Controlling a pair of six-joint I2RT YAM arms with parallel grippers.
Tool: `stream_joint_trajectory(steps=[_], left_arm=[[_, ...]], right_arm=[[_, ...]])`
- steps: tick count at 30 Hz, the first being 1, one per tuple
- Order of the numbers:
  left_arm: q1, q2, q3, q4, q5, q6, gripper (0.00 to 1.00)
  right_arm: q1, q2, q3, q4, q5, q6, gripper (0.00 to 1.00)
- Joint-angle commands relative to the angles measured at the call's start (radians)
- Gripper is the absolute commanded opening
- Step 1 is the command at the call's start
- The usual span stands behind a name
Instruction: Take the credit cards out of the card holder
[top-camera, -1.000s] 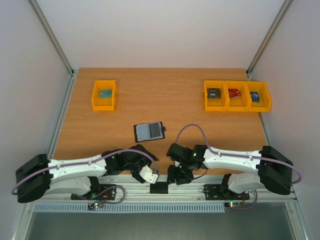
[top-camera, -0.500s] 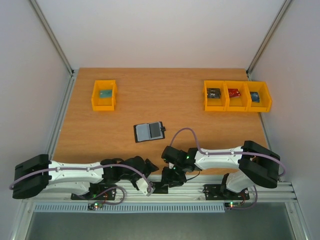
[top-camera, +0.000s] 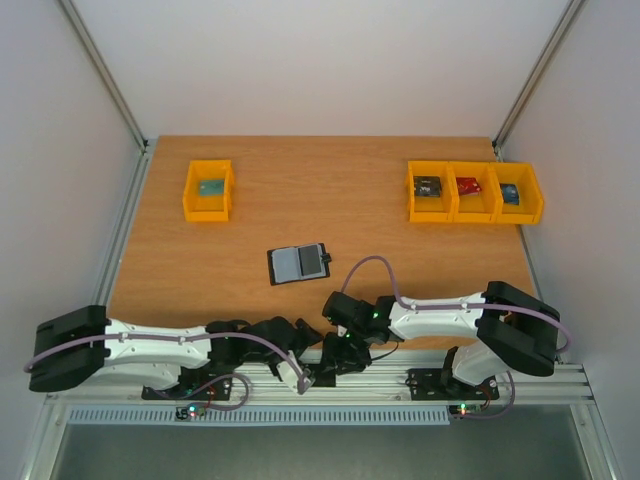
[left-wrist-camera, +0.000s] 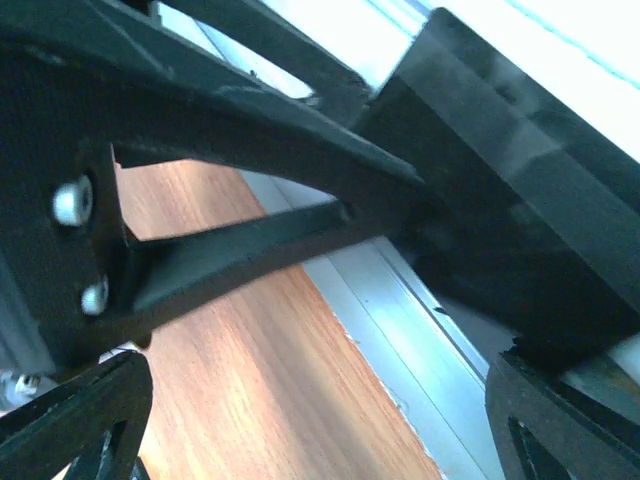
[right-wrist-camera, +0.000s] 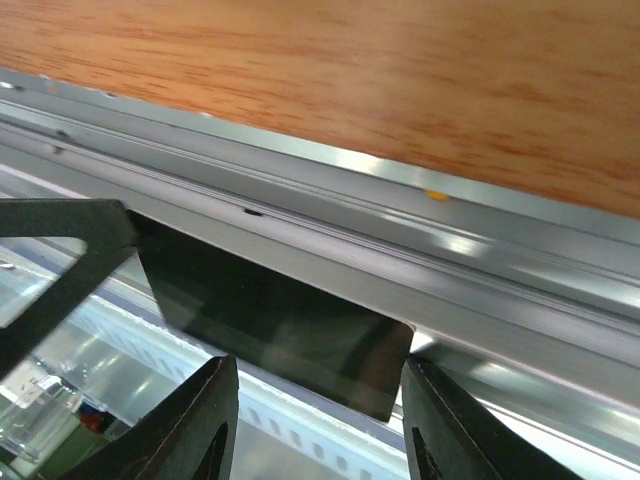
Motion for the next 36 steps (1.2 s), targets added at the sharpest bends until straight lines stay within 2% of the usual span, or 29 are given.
stream_joint_trajectory(steps=[1,10,17,21,26,29,31,33,34,36], left_arm=[[0.022,0.068,-0.013,0.070,0.004,-0.045,0.92],[0.149,0.123,0.047,0.114,0.033,-0.006,0.92],[0.157,0.082,0.023,0.061,0.059,-0.031,0.92],[0.162,0.043,0.062,0.009,0.051,-0.067,0.92],[0.192,-0.036,0.201,-0.278,0.130,-0.181,0.92],[0.206,-0.082,0.289,-0.490,0.243,-0.264,0.90],[0.204,-0.097,0.367,-0.684,0.393,-0.329,0.84],[0.179,-0.075,0.416,-0.823,0.511,-0.426,0.74],[0.155,-0.058,0.420,-0.849,0.512,-0.496,0.68],[0.111,-0.036,0.401,-0.837,0.458,-0.584,0.64]], right_arm=[[0.003,-0.003,-0.009,0.128,0.058,0.029,0.45],[-0.083,-0.052,0.076,-0.003,0.095,-0.048,0.45],[-0.095,-0.106,0.050,-0.090,0.111,-0.067,0.44],[-0.090,-0.132,0.113,-0.231,0.145,-0.182,0.45],[-0.104,-0.196,0.157,-0.338,0.176,-0.253,0.48],[-0.108,-0.205,0.175,-0.410,0.194,-0.266,0.48],[-0.111,-0.224,0.181,-0.436,0.212,-0.262,0.48],[-0.121,-0.253,0.180,-0.454,0.229,-0.247,0.48],[-0.128,-0.269,0.178,-0.460,0.239,-0.240,0.48],[-0.140,-0.298,0.172,-0.467,0.254,-0.231,0.48]])
